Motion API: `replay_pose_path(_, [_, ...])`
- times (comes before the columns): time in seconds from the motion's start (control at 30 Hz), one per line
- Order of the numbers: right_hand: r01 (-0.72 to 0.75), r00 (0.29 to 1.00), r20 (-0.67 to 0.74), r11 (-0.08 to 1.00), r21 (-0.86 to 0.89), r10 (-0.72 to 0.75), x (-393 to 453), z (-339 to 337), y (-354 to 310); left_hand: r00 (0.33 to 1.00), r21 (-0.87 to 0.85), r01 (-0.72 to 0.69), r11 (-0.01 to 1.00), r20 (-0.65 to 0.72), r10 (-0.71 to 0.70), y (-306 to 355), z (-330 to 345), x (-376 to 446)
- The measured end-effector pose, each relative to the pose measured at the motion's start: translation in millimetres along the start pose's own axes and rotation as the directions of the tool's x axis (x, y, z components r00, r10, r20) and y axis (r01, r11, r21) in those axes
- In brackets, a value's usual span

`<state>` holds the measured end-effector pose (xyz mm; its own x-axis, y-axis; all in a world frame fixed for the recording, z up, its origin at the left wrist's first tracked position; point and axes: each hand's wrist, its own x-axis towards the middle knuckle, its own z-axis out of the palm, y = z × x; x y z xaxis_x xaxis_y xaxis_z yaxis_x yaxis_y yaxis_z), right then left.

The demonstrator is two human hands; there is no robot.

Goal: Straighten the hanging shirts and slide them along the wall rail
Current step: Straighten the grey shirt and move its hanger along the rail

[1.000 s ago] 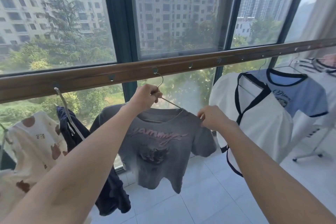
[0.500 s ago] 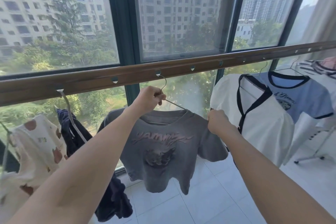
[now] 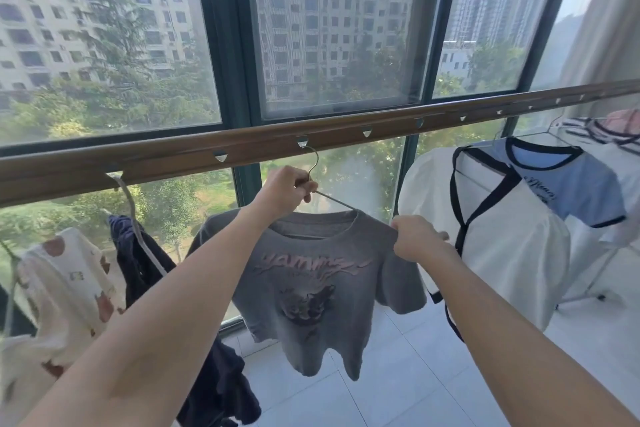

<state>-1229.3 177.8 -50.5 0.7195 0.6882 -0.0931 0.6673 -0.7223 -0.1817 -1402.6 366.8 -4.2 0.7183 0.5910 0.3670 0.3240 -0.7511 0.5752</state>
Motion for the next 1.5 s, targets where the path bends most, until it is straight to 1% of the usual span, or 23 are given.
replay_pose_path(0.03, [0.121,0.992,-0.03,0.992,0.047,-0.119,-0.3,-2.7,-4.0,1.0,-0.009,0.001,1.0,0.015,-0.001,1.9,-1.1,-0.3])
replay_pose_path(0.1, [0.354,0.934,-0.142,0.908,0.223,-0.329,-3.8,-7.4,-15.3,0.997,-0.011,-0.013,1.0,0.081,0.013,4.2,-6.8,-1.2])
replay_pose_path(0.13, [0.425,0.902,-0.207,0.863,0.273,-0.379,-5.0,-9.5,-21.3,0.992,-0.007,-0.03,1.0,0.122,0.031,2.7,-11.8,-0.8])
replay_pose_path(0.2, [0.469,0.875,-0.275,0.841,0.272,-0.399,-2.2,-10.3,-29.4,0.984,-0.025,-0.025,0.999,0.174,0.029,-7.7,-27.0,-2.5])
replay_pose_path(0.27, [0.46,0.877,-0.281,0.85,0.258,-0.389,3.5,-10.1,-31.0,0.988,-0.036,0.037,0.999,0.149,-0.031,-25.0,-45.6,-7.6])
replay_pose_path(0.33, [0.45,0.883,-0.277,0.854,0.262,-0.38,7.6,-10.2,-29.4,0.986,0.046,0.119,0.992,0.115,-0.124,-47.0,-61.3,-18.1])
replay_pose_path(0.4, [0.439,0.887,-0.281,0.857,0.269,-0.366,11.9,-12.4,-27.2,0.966,0.17,0.175,0.97,0.16,-0.202,-64.2,-67.7,-30.4])
replay_pose_path(0.47, [0.441,0.888,-0.278,0.851,0.286,-0.367,13.4,-14.2,-27.3,0.949,0.248,0.184,0.951,0.209,-0.238,-73.9,-64.1,-42.2])
replay_pose_path(0.5, [0.442,0.888,-0.276,0.848,0.292,-0.368,13.1,-14.8,-28.0,0.952,0.262,0.177,0.949,0.201,-0.233,-76.5,-60.7,-45.5])
replay_pose_path(0.6, [0.439,0.889,-0.285,0.842,0.313,-0.358,11.2,-14.6,-28.9,0.977,0.3,0.143,0.943,0.108,-0.183,-80.7,-52.1,-46.4])
replay_pose_path(0.67, [0.441,0.889,-0.291,0.834,0.33,-0.354,11.1,-14.6,-28.1,0.982,0.331,0.133,0.934,0.086,-0.17,-83.1,-49.8,-43.5])
replay_pose_path(0.77, [0.437,0.889,-0.302,0.837,0.329,-0.345,11.3,-16.6,-26.3,0.983,0.368,0.113,0.923,0.092,-0.157,-84.4,-49.5,-38.7])
replay_pose_path(0.9, [0.426,0.89,-0.318,0.846,0.32,-0.328,11.6,-17.0,-22.9,0.987,0.362,0.101,0.927,0.083,-0.14,-82.1,-47.5,-37.0])
replay_pose_path(1.1, [0.425,0.89,-0.31,0.853,0.302,-0.334,13.6,-13.6,-21.1,0.98,0.364,0.072,0.929,0.149,-0.134,-81.0,-46.2,-41.0])
replay_pose_path(1.2, [0.428,0.892,-0.286,0.857,0.288,-0.35,14.7,-12.6,-23.4,0.984,0.389,0.085,0.917,0.11,-0.138,-81.6,-47.9,-43.4])
replay_pose_path(1.3, [0.438,0.893,-0.249,0.852,0.287,-0.375,14.7,-16.7,-28.6,0.982,0.434,0.076,0.897,0.123,-0.143,-75.0,-52.3,-44.9])
replay_pose_path(1.33, [0.448,0.889,-0.254,0.838,0.31,-0.381,13.4,-19.6,-31.2,0.983,0.439,0.059,0.896,0.133,-0.13,-72.7,-54.7,-45.0])
replay_pose_path(1.4, [0.471,0.878,-0.295,0.791,0.391,-0.377,10.0,-25.8,-37.2,0.99,0.434,-0.002,0.901,0.126,-0.059,-66.0,-60.6,-46.6])
replay_pose_path(1.5, [0.508,0.852,-0.395,0.725,0.466,-0.344,9.4,-34.3,-53.4,0.986,0.41,-0.165,0.897,0.085,0.143,-50.4,-71.9,-51.1])
